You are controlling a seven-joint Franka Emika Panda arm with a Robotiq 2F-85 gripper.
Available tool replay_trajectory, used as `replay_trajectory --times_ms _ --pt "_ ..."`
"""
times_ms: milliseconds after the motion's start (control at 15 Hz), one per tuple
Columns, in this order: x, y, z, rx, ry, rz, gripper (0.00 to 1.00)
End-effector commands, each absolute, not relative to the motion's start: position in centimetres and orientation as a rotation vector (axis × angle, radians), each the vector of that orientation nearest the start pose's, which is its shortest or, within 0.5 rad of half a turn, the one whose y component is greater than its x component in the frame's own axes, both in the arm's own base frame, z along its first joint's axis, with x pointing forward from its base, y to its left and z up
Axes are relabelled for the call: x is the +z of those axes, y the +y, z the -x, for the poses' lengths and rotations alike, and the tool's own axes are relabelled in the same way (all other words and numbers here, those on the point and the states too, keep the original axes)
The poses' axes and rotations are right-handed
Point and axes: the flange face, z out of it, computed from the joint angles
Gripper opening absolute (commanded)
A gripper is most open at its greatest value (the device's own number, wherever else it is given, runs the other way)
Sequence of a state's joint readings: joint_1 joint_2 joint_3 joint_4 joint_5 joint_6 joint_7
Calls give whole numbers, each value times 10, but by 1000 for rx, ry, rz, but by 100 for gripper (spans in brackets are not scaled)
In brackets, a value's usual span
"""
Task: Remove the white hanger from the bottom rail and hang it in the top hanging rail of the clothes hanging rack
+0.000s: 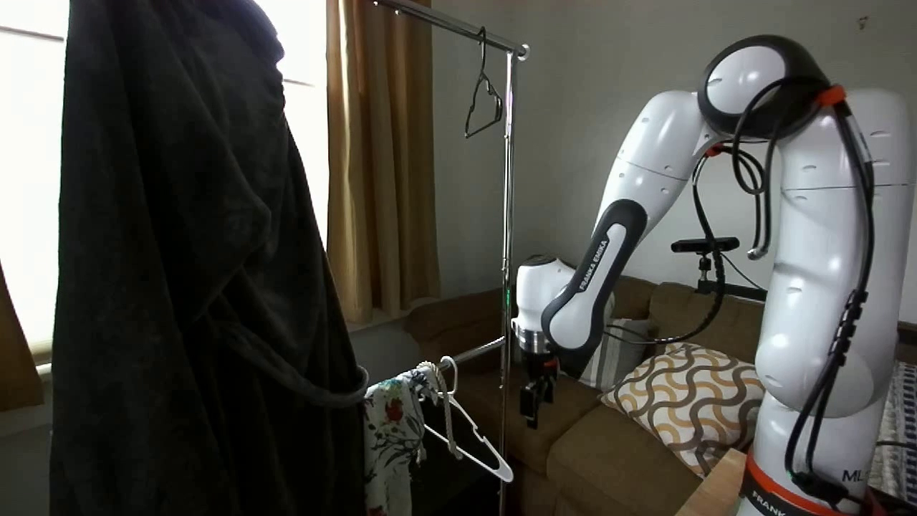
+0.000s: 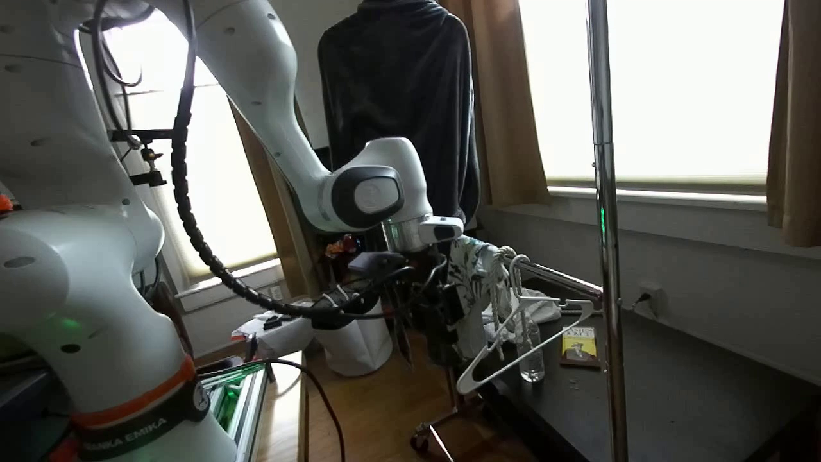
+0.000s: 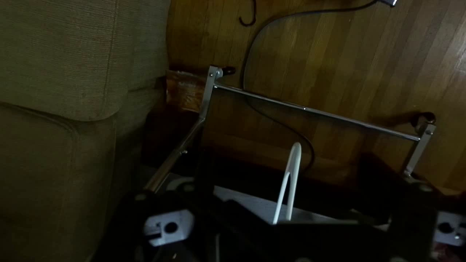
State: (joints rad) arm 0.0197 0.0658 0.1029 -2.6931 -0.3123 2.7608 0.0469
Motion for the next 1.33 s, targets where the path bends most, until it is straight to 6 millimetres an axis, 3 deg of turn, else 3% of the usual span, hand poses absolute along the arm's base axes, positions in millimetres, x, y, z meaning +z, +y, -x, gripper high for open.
replay_trajectory --times_ms 0,200,600,1000,1200,1267 --pt "202 65 -409 3 -588 3197 100" --pt "197 66 -417 13 -587 3196 100" --pt "190 99 -442 -481 -326 3042 100" --pt "146 93 -467 -565 -312 3052 99" --pt "127 108 -482 -635 -356 3019 100" --pt "121 111 -487 -646 -370 3018 92"
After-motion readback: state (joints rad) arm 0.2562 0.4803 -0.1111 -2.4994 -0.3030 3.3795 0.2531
